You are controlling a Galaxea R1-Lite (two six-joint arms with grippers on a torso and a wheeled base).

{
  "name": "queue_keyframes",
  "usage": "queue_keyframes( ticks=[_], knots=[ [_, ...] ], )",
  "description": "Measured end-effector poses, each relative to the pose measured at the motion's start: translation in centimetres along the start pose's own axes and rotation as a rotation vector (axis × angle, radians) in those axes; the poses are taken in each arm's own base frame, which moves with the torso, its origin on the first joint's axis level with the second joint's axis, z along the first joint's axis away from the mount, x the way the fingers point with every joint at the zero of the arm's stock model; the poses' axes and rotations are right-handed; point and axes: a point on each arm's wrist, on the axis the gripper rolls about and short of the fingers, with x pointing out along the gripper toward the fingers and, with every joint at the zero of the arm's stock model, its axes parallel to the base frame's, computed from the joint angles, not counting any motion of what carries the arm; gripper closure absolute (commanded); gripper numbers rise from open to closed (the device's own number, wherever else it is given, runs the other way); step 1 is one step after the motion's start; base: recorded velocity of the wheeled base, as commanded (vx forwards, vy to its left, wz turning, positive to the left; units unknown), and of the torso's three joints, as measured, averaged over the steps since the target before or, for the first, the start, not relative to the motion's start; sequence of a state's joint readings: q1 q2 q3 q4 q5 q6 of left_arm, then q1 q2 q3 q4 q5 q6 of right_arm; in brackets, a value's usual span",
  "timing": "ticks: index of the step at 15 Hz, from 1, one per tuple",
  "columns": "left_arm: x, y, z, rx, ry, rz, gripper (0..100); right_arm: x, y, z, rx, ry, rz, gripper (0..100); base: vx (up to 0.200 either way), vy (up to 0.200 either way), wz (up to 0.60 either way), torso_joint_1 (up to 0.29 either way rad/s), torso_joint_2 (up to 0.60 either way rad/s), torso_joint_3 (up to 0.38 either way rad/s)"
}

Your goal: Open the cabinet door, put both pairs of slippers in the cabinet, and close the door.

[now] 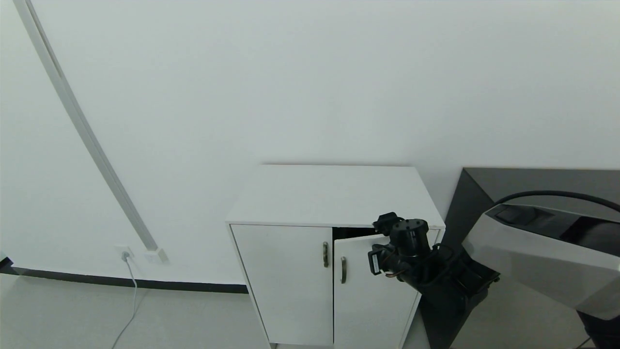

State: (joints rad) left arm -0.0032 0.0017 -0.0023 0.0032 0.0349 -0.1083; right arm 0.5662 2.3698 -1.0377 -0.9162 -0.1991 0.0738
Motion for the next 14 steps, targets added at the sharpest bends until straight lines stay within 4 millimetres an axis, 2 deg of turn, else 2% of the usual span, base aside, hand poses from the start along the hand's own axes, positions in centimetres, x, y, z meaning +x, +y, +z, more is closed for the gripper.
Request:
queue_keyframes(
  ticks=[6, 14],
  knots=[
    [0.0, 0.0, 0.0, 0.0, 0.0, 0.0, 100, 1.5, 0.0, 0.9, 0.007, -0.018, -0.017, 100, 0.0, 0.0, 0.0, 0.0, 0.0, 0.0],
    [0.0, 0.0, 0.0, 0.0, 0.0, 0.0, 100, 2.1, -0.3, 1.2, 0.011, -0.026, -0.026, 100, 0.0, 0.0, 0.0, 0.0, 0.0, 0.0]
  ],
)
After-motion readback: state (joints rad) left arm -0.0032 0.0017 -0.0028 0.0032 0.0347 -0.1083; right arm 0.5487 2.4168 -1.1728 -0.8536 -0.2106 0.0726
